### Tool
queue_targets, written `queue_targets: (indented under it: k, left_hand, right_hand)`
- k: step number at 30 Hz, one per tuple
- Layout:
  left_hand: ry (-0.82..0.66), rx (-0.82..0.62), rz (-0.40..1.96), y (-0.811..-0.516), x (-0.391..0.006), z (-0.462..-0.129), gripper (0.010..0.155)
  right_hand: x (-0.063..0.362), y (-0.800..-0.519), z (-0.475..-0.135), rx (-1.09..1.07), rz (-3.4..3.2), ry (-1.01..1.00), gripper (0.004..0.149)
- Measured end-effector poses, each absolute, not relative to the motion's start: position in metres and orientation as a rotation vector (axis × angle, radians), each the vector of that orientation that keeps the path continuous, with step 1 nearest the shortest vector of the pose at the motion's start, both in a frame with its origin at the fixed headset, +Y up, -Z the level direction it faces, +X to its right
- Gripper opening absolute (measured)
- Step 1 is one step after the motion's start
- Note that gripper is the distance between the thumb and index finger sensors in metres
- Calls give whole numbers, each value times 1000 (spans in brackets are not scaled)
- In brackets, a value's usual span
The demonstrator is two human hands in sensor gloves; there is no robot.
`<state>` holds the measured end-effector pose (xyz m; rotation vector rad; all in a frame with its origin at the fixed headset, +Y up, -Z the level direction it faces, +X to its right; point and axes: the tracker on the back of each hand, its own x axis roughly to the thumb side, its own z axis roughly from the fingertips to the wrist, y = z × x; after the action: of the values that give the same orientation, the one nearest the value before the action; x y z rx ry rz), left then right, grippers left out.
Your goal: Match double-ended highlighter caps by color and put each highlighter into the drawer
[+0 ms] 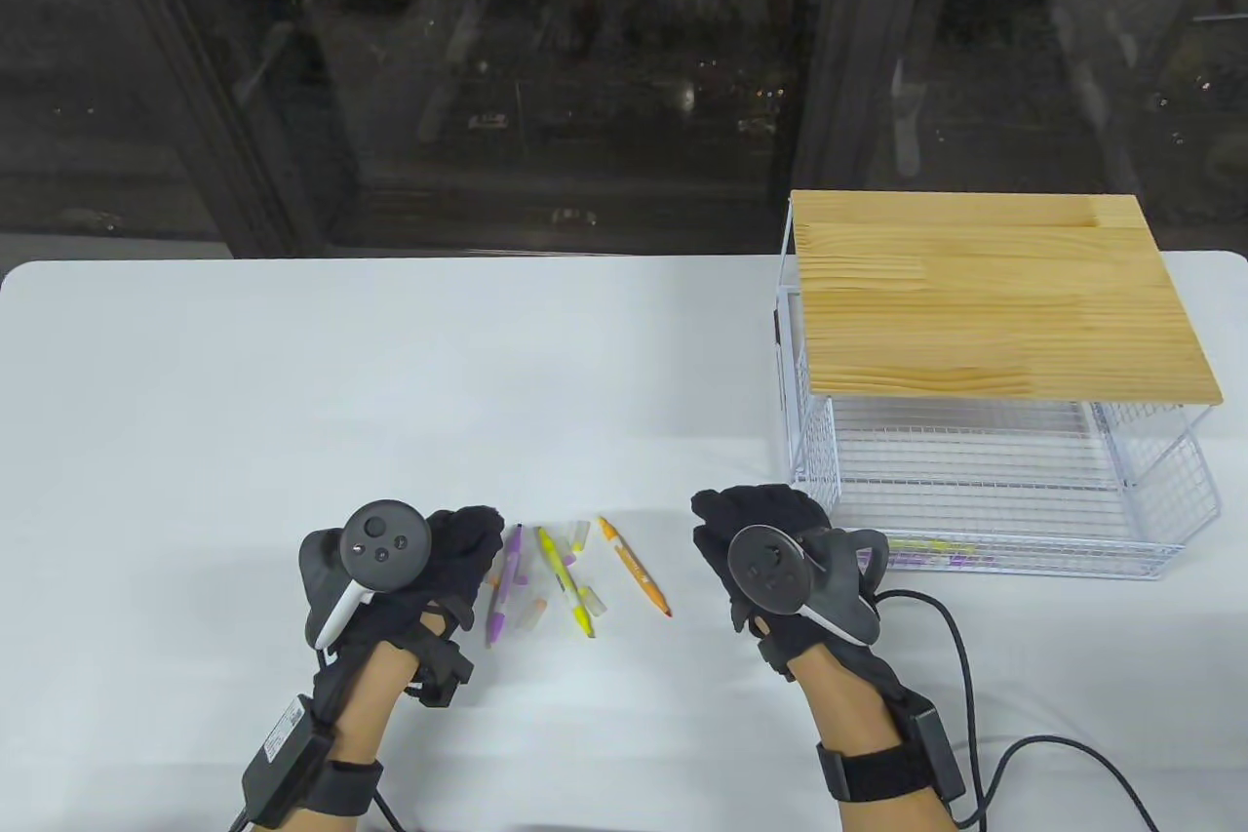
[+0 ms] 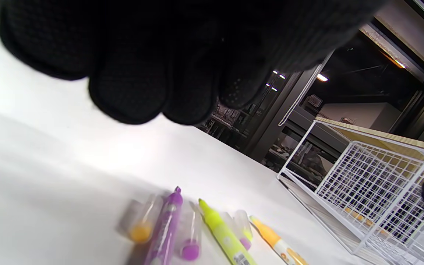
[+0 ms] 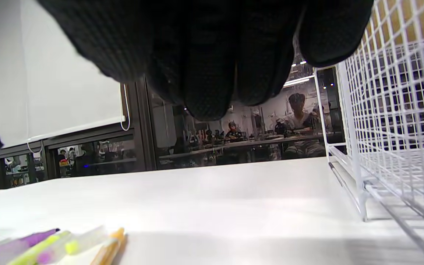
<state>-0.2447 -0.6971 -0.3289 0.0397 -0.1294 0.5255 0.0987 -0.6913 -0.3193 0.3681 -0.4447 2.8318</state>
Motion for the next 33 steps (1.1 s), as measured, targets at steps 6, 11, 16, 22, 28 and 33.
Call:
queue_targets:
  k: [6, 11, 16, 22, 28, 33]
  left_hand:
    - [-121, 61, 499, -696, -247, -330, 50]
    - [-110, 105, 436, -692, -250, -330, 49]
    - [-99, 106, 435, -693, -255, -332, 49]
    - [-94, 78, 431, -698, -256, -334, 49]
    - [-103, 65, 418, -699, -254, -334, 49]
    - [-105, 63, 421, -699, -254, -334, 49]
  right_hand:
    - [92, -691, -318, 385, 2838, -459, 44]
    - [74, -697, -318, 419, 2841, -394, 45]
    - [56, -702, -324, 412, 2848, -288, 46]
    - [28, -711, -337, 372, 2998, -150, 46]
    - [5, -721, -354, 288, 3077, -19, 44]
    - [-3, -737, -358, 262, 3126, -5, 44]
